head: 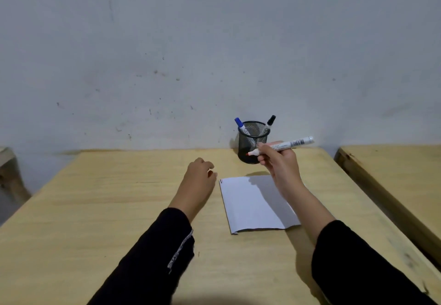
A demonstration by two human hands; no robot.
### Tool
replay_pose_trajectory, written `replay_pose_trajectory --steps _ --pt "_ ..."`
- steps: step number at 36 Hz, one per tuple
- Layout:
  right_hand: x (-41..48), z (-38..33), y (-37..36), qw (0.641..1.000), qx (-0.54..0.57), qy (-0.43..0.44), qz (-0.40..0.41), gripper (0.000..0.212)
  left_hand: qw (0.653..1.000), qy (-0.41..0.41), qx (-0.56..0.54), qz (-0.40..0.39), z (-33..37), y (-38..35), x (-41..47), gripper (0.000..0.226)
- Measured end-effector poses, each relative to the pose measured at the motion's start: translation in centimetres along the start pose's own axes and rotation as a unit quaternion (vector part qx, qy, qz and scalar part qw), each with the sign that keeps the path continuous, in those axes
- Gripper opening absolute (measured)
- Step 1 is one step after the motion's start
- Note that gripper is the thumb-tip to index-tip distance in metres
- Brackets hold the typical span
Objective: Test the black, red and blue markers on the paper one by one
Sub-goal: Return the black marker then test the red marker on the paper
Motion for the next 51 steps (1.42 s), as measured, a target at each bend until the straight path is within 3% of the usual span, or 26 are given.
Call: replay_pose_trajectory --steps 4,6,8,11,14,21,33,44,51 --pt "-0.5 -0.6 0.7 1.000 -0.001 0.007 -0.005 0.010 1.000 0.004 -0.005 -0.019 0.1 0.5 0.4 0.017" --pt "-0.7 -0.8 1.0 1.000 0.000 0.009 -0.005 0.009 0.996 0.034 -0.083 -0.009 0.3 0.9 0.4 0.012" --pt "-0.9 -0.9 1.2 1.000 0.005 0.009 -0.005 0.009 0.974 0.079 -0.212 0.003 1.0 1.5 0.3 0.014" --pt "-1.3 -1.1 1.4 1.000 0.016 0.011 -0.007 0.012 0.950 0.071 -0.303 -0.001 2.9 2.3 0.6 0.009" --pt "-1.6 -1.4 1.6 0.999 0.025 0.016 -0.011 0.013 0.903 0.081 -0.420 -0.035 5.0 2.5 0.7 0.007" --pt "-2.2 -2.3 1.8 0.997 0.076 0.032 -0.006 0.013 0.830 0.101 -0.544 -0.063 8.0 1.9 -0.2 0.008" --pt "-2.7 -2.9 2.0 0.994 0.101 0.032 -0.008 0.014 0.757 0.135 -0.631 -0.108 10.2 1.4 -1.6 0.007" --pt "-2.8 -3.4 2.5 0.991 0.128 0.036 -0.009 0.015 0.744 0.124 -0.641 -0.146 11.5 1.2 -2.2 0.006" --pt "-3.0 -4.0 2.7 0.993 0.089 0.055 -0.047 0.025 0.763 0.090 -0.621 -0.154 11.9 1.4 -2.0 0.007"
Point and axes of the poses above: each hand's wrist, its own x-axis towards the middle knuckle, its own y-axis out of the back of the hand, z = x × y, the point moved 3 cm from there along x, towards the middle knuckle, and after that the axes turned 4 degrees about z, right-handed, at the moved point
